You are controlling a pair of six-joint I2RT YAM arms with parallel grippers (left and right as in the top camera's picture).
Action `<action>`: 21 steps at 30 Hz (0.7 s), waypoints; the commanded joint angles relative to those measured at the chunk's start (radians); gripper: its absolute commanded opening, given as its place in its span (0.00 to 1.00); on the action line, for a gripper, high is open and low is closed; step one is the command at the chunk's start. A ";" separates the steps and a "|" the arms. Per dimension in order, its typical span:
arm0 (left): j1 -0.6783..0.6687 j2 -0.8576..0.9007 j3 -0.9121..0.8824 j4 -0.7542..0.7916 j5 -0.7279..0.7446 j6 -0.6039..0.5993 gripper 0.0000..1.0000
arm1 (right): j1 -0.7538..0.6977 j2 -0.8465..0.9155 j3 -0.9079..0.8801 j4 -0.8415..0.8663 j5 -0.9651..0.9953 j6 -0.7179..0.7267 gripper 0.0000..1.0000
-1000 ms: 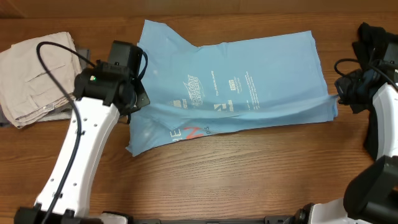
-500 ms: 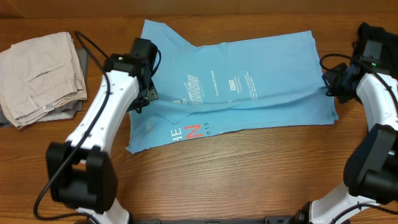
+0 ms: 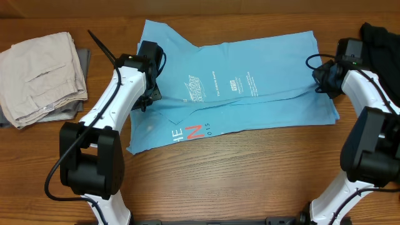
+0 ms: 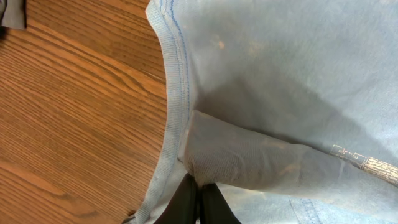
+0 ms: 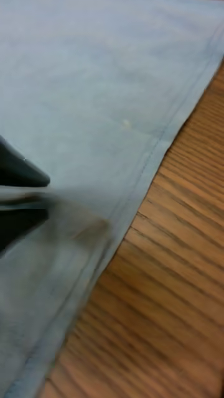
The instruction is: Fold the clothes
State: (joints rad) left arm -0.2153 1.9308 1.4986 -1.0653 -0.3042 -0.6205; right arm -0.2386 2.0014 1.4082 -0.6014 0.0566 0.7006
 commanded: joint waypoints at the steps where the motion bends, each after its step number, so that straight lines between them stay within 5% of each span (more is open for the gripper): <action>1: 0.004 0.005 0.021 0.006 -0.029 0.015 0.08 | 0.002 0.014 0.012 0.023 0.021 0.000 0.31; 6: 0.006 0.004 0.025 0.037 -0.071 0.022 0.12 | 0.002 0.013 0.019 0.107 0.004 -0.083 0.56; 11: 0.015 -0.002 0.122 0.010 -0.096 0.098 0.26 | -0.009 -0.016 0.104 0.001 -0.006 -0.178 0.60; 16: 0.016 -0.016 0.277 -0.074 -0.082 0.101 0.88 | -0.034 -0.077 0.168 -0.168 -0.008 -0.158 0.60; 17: 0.016 -0.016 0.301 -0.093 -0.052 0.101 0.91 | -0.040 -0.089 0.169 -0.209 -0.016 -0.141 0.60; 18: 0.016 -0.016 0.319 -0.113 -0.010 0.105 0.90 | -0.046 -0.096 0.169 -0.249 -0.027 -0.127 0.59; 20: 0.016 -0.016 0.330 -0.148 0.080 0.122 0.62 | -0.056 -0.097 0.169 -0.330 -0.055 -0.121 0.52; 21: 0.016 -0.016 0.330 -0.169 0.120 0.127 0.43 | -0.059 -0.093 0.167 -0.372 -0.061 -0.121 0.39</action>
State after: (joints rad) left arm -0.2066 1.9301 1.8076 -1.2018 -0.3099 -0.5240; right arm -0.2852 1.9400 1.5551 -0.9371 0.0265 0.5644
